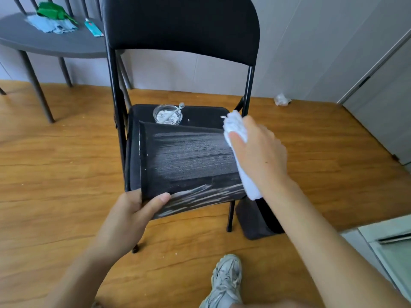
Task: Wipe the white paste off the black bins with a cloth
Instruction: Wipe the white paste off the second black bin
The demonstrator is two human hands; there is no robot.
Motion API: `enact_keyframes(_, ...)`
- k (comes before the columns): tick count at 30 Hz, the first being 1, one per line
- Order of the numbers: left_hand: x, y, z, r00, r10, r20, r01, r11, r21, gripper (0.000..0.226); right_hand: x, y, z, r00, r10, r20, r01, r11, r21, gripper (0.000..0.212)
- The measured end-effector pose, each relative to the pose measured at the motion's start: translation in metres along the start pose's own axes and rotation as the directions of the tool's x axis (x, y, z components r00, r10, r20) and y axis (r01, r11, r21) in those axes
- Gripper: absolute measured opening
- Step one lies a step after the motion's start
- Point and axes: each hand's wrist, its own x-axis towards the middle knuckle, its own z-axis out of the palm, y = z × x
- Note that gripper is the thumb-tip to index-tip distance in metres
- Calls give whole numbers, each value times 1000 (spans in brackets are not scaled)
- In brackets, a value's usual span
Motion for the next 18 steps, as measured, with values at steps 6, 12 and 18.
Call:
enact_keyframes(6,-3,0,2,1000,-1,-3,1,1000,-3,40,3,62,-6,976,217,-3,-217,976,-30,17)
enact_keyframes(12,7,2,-2,997,4,79,-4,1000,-2,37,-41,94,6,921,361,-148,-346,931,120,23)
enact_keyframes(18,21,2,-8,994,55,97,-58,998,22,29,-50,67,29,881,438,-181,-283,793,540,23)
